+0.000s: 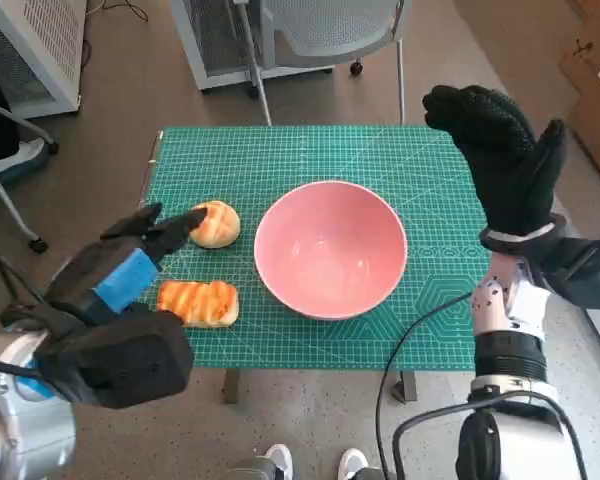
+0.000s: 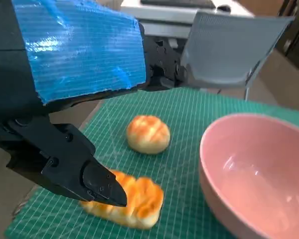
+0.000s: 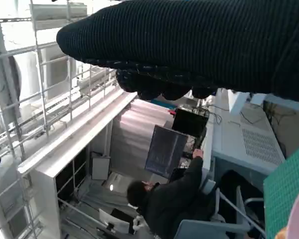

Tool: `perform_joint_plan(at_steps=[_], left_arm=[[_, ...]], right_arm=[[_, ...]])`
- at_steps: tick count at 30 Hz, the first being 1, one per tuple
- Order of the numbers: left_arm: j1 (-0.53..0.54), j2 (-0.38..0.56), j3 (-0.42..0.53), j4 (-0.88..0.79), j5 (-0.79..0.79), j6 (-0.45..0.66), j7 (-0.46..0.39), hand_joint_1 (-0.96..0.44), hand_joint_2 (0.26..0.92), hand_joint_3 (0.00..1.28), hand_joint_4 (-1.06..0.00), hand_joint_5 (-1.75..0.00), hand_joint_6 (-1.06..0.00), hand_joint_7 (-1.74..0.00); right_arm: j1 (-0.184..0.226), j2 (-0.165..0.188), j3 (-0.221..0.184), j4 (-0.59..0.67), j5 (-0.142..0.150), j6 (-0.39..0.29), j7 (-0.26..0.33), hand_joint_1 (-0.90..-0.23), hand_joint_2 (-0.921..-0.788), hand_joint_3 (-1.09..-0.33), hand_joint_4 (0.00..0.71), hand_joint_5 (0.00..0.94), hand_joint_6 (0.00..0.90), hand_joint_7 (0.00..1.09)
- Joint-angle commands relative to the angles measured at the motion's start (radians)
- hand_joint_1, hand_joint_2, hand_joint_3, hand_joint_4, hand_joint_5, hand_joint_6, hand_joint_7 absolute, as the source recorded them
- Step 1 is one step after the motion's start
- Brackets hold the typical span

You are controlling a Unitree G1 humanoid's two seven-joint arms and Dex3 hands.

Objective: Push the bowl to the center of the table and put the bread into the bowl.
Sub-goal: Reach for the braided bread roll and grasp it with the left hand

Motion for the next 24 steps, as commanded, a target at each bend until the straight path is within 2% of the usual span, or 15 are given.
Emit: perform_joint_plan(at_steps=[1, 11, 24], left_arm=[[0.004, 0.009, -0.046, 0.008, 0.037, 0.023, -0.024, 0.0, 0.695, 0.0, -0.12, 0.0, -0.31, -0.01], [-0.009, -0.015, -0.127, 0.106, 0.086, 0.019, -0.027, 0.01, 0.7, 0.01, -0.13, 0.0, -0.31, 0.0], [-0.06, -0.075, -0.217, 0.307, 0.144, -0.017, -0.022, -0.04, 0.707, 0.01, -0.13, 0.0, -0.3, 0.0]], right_arm=[[-0.007, 0.005, 0.0, 0.019, 0.017, 0.022, 0.016, -0.646, -0.921, -0.76, 0.324, 0.004, 0.428, 0.01], [-0.005, 0.007, 0.001, 0.017, 0.035, 0.038, 0.022, -0.652, -0.921, -0.738, 0.327, 0.003, 0.435, 0.01], [0.002, 0.006, 0.001, 0.007, 0.037, 0.042, 0.019, -0.672, -0.921, -0.728, 0.328, 0.002, 0.439, 0.01]])
